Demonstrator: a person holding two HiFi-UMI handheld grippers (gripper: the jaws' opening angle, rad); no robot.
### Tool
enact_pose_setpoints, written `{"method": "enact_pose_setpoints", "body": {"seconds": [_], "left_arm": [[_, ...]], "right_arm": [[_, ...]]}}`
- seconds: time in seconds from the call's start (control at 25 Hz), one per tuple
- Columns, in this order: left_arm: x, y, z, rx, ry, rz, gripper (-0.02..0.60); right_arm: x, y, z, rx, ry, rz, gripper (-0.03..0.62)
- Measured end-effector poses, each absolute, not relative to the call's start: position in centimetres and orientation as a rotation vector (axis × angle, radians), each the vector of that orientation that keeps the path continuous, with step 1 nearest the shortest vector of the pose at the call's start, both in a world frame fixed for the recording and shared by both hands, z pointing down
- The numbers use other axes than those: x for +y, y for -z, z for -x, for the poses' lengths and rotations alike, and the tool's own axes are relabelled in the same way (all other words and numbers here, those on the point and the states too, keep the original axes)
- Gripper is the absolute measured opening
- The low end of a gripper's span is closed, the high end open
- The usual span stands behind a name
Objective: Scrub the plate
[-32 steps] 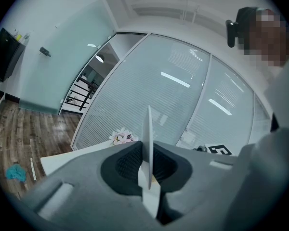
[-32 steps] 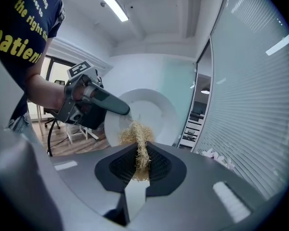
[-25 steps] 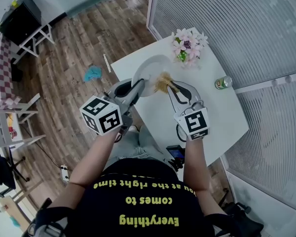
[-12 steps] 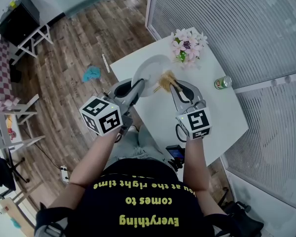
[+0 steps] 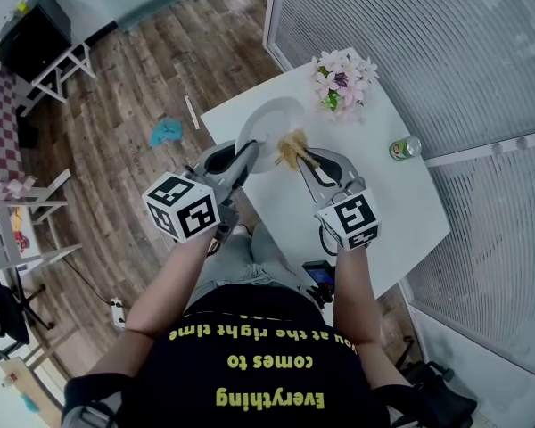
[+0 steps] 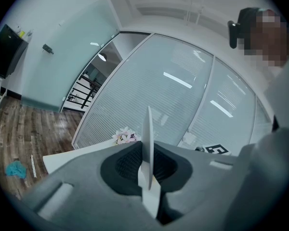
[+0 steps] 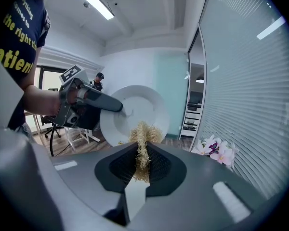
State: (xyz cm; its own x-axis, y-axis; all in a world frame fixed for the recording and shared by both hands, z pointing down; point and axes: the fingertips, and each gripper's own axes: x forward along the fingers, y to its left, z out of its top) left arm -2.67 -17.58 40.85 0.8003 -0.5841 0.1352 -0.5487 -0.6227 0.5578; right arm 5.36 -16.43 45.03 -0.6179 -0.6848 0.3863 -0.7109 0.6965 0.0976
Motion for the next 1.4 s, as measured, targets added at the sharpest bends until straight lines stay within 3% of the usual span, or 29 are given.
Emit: {"method": "enact_pose_setpoints", "body": {"seconds": [0.8,1.4], "left_arm": [[-18.2,-40.4,3.4,-0.854,0.089,-2.393,0.021],[-17.8,-40.6,2.8,-0.84,0.091,-2.401,0.021]], "right_arm": [[-12.8,-44.3,0.3,-2.674,-0.081,-0.755,0.032],[-14.2,-45.2,-2.7,-2.568,0.0,-0.892,0.031]]}}
